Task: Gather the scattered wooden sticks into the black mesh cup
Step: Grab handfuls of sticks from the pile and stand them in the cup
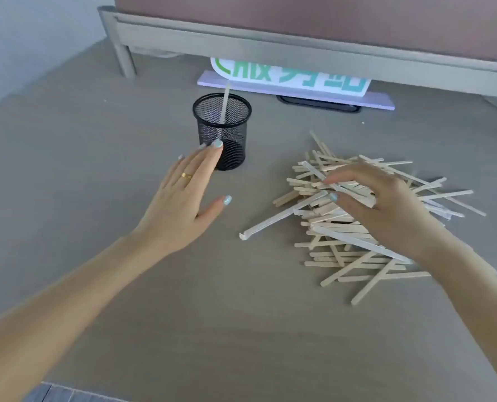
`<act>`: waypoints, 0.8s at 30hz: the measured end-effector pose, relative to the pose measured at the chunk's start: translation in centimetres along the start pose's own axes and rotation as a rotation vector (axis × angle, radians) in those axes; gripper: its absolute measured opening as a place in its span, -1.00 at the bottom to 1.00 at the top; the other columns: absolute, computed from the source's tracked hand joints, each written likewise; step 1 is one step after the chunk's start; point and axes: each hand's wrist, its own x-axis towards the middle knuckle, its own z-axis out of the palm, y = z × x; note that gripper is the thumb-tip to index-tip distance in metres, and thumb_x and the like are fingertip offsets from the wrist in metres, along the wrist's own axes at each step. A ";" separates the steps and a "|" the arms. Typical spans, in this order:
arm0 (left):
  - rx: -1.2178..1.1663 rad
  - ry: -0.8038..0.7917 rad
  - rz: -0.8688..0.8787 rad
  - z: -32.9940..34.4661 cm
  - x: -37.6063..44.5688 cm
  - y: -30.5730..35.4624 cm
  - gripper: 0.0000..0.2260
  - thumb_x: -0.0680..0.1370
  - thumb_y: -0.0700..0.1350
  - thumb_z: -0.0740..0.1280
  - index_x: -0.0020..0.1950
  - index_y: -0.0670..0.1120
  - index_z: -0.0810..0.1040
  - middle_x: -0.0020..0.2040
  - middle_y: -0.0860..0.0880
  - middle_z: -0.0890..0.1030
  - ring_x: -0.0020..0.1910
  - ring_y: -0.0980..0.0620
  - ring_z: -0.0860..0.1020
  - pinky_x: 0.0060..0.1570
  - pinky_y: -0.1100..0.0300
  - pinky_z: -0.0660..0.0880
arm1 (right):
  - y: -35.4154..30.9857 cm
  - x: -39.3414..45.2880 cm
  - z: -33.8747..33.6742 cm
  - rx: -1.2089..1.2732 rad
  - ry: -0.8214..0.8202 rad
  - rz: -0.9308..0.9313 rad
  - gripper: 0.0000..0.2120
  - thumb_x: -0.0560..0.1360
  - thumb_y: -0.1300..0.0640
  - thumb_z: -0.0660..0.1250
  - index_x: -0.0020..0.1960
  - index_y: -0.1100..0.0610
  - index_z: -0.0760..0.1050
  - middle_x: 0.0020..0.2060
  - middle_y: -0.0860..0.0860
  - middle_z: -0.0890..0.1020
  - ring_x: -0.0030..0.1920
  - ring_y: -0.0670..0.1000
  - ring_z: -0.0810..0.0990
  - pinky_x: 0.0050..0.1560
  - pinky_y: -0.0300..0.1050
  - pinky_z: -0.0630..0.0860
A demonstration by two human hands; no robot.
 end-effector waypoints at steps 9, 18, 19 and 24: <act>-0.275 -0.342 0.010 4.5 5.8 7.5 -0.33 0.54 0.08 0.21 0.51 0.11 -0.13 0.54 0.14 0.01 0.48 0.20 -0.03 0.39 0.30 -0.06 | 4.3 -2.3 -2.8 -0.184 -0.103 0.143 -0.51 0.33 -0.15 0.31 0.25 -0.24 0.33 0.24 -0.32 0.27 0.35 -0.20 0.14 0.37 -0.15 0.11; 0.032 -0.782 0.121 5.6 11.5 10.3 -0.07 0.39 0.32 0.25 0.46 0.15 -0.37 0.53 0.07 -0.27 0.51 0.03 -0.25 0.48 -0.01 -0.21 | 5.8 -0.2 -4.4 -0.399 -0.496 0.225 -0.01 0.28 -0.21 0.40 0.45 -0.25 -0.22 0.47 -0.30 -0.15 0.48 -0.14 -0.24 0.45 -0.06 -0.17; 0.062 -0.809 0.107 5.7 11.4 10.4 -0.07 0.39 0.31 0.26 0.46 0.13 -0.36 0.54 0.05 -0.26 0.52 0.01 -0.22 0.48 0.01 -0.18 | 5.9 0.0 -4.3 -0.412 -0.495 0.222 -0.02 0.30 -0.19 0.40 0.46 -0.23 -0.22 0.48 -0.28 -0.15 0.49 -0.12 -0.23 0.44 -0.07 -0.18; 0.077 -0.744 0.072 5.7 10.1 10.5 -0.16 0.43 0.25 0.26 0.52 0.04 -0.17 0.56 0.05 -0.08 0.52 0.02 -0.05 0.43 0.07 0.01 | 6.6 0.5 -4.3 -0.366 -0.377 0.176 -0.19 0.38 -0.08 0.39 0.47 -0.15 -0.02 0.48 -0.16 0.16 0.48 -0.09 0.07 0.44 -0.13 0.03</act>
